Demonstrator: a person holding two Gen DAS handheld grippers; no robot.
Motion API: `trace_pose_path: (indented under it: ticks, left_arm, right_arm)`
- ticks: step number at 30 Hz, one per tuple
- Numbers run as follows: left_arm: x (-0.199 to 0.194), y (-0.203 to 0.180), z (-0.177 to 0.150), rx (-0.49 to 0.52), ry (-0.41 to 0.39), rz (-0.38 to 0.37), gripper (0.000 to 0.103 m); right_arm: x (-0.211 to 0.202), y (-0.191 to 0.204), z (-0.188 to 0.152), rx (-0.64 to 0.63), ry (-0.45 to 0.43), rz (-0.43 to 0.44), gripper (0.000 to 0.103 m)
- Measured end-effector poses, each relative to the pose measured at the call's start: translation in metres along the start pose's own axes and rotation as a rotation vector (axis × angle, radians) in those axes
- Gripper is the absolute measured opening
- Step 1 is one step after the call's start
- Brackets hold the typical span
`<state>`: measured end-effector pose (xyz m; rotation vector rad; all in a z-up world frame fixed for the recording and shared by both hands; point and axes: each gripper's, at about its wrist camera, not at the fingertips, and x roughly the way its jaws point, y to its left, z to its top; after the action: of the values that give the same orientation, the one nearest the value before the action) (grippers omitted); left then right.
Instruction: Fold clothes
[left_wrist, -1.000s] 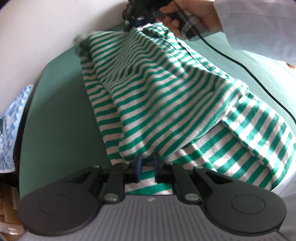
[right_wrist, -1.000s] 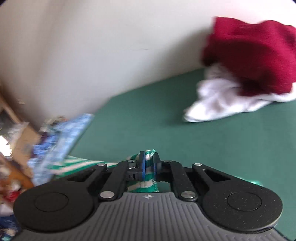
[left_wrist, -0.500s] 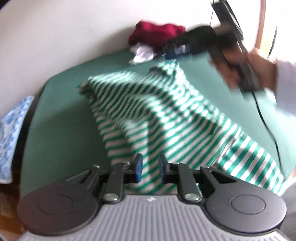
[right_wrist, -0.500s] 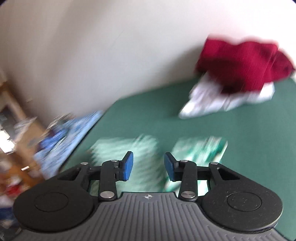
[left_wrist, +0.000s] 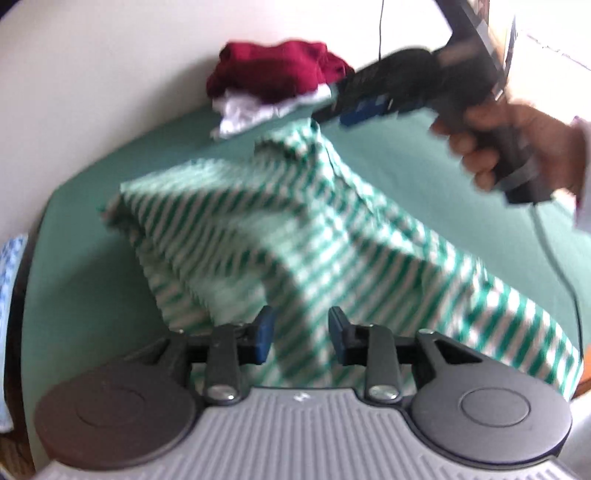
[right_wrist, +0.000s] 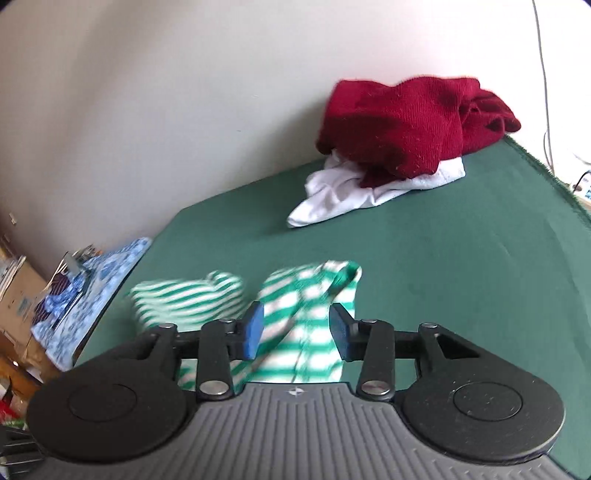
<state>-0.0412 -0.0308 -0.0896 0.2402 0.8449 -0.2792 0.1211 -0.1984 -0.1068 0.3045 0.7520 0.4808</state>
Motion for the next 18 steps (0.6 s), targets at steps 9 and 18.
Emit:
trace_pose_path:
  ticks: [9, 18]
  left_arm:
    - [0.031, 0.048, 0.053, -0.067, -0.046, 0.015, 0.032]
    - [0.057, 0.090, 0.091, -0.131, -0.064, 0.025, 0.044]
  right_arm:
    - [0.001, 0.012, 0.003, 0.018, 0.050, 0.128, 0.008]
    - [0.019, 0.047, -0.004, -0.192, 0.037, 0.015, 0.016]
